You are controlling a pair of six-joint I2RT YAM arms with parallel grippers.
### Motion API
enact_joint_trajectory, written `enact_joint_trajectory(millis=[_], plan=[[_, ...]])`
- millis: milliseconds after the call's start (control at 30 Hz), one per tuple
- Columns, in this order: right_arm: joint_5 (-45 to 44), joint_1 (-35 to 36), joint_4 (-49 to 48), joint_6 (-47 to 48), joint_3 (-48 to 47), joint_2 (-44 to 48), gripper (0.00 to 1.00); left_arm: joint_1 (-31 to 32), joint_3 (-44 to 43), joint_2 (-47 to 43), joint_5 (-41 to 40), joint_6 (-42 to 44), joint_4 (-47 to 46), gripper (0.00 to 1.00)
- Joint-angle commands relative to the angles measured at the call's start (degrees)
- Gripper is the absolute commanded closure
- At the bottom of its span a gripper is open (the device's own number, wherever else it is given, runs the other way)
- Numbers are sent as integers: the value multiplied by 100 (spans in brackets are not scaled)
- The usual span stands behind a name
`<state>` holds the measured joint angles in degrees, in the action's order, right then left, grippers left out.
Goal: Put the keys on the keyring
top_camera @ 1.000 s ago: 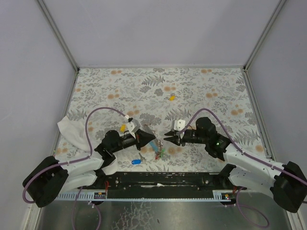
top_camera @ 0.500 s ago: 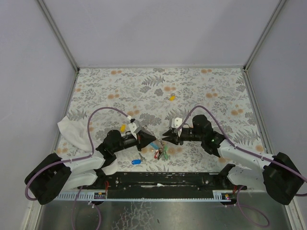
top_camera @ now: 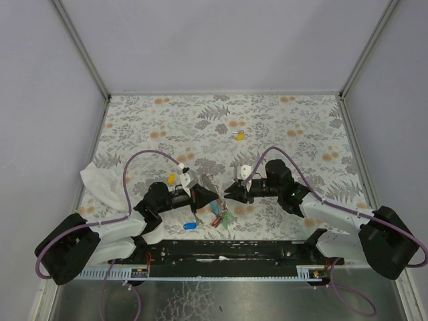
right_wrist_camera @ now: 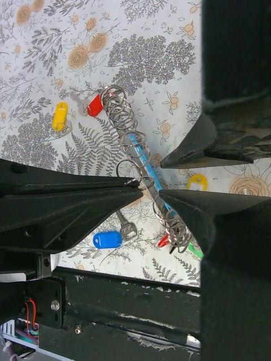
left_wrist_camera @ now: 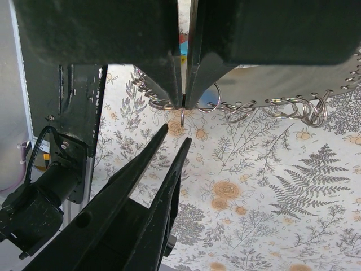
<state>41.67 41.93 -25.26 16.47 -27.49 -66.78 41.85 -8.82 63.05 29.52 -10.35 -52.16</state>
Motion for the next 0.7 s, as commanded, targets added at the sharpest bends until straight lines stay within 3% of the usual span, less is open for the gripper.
enact_joint_trajectory(millis=[0,667], plan=[[217,-47,-432,-44,-152,-72,72,17,48,-38,82,125,-771,100],[610,-47,-776,-224,-314,-506,77,19,4,70,259,77,-848,100]])
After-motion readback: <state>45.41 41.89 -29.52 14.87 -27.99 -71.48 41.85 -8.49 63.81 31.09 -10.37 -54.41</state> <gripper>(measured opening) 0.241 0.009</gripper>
